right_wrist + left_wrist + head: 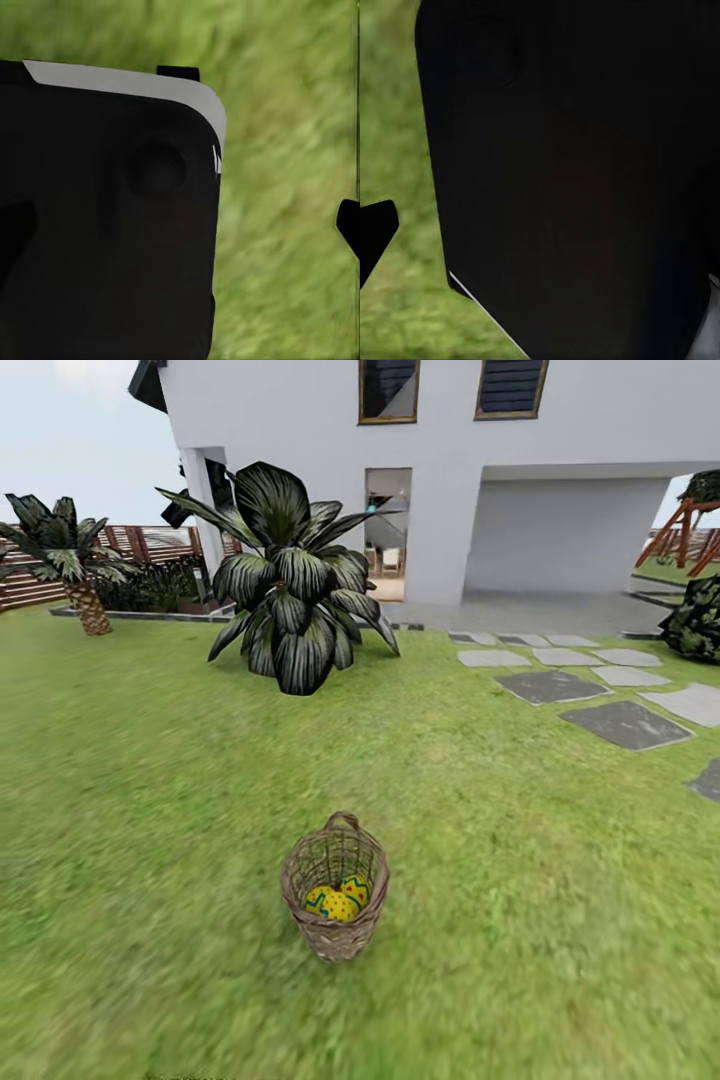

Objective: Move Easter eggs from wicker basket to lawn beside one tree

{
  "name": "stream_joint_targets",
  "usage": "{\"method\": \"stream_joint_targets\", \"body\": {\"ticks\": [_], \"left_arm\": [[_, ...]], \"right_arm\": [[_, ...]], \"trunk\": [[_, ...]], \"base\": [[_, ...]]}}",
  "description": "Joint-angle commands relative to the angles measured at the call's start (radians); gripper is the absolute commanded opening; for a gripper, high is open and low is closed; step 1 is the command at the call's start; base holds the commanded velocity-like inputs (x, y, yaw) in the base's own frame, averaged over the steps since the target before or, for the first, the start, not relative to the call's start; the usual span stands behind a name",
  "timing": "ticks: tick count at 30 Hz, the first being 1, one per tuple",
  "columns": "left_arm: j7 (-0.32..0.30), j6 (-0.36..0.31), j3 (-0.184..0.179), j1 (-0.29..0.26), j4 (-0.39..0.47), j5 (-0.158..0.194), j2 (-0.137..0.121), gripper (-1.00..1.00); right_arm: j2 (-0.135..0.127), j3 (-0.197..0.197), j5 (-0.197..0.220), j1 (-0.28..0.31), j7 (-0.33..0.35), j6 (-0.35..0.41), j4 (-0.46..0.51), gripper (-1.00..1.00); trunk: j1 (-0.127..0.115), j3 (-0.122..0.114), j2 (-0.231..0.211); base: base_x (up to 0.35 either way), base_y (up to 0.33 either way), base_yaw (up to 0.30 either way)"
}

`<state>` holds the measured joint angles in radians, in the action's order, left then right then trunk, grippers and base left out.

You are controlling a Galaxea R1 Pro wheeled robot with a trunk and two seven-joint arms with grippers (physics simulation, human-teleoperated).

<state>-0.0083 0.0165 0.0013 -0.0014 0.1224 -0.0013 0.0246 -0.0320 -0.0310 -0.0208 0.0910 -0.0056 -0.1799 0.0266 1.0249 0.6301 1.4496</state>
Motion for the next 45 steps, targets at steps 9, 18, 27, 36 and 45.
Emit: {"method": "stream_joint_targets", "body": {"ticks": [9,18,27,36,45], "left_arm": [[-0.001,0.002,0.0,0.0,0.0,0.0,0.0,1.0],[-0.001,0.001,0.0,0.0,0.0,0.003,0.0,1.0],[-0.001,0.002,0.003,0.0,0.002,0.006,0.0,1.0],[0.0,0.003,0.004,0.0,0.001,0.006,-0.008,1.0],[0.001,-0.012,0.009,-0.003,0.041,0.012,-0.027,1.0]], "right_arm": [[0.0,-0.003,-0.002,0.001,-0.001,-0.003,-0.001,1.0],[-0.001,-0.002,-0.002,0.0,-0.001,-0.001,0.0,1.0],[-0.004,-0.002,-0.003,0.0,-0.001,0.0,0.003,1.0],[-0.002,-0.006,-0.006,0.006,0.003,-0.001,0.004,1.0],[-0.008,-0.009,-0.01,0.026,0.014,0.022,0.047,1.0]], "trunk": [[0.0,-0.001,0.0],[0.0,-0.001,0.0],[0.0,-0.001,0.0],[0.0,-0.001,0.0],[0.0,-0.001,0.0]], "base": [[0.161,-0.164,0.287],[0.283,-0.156,0.161],[0.229,-0.114,0.004],[0.006,-0.003,0.0],[0.0,0.0,0.0]]}}
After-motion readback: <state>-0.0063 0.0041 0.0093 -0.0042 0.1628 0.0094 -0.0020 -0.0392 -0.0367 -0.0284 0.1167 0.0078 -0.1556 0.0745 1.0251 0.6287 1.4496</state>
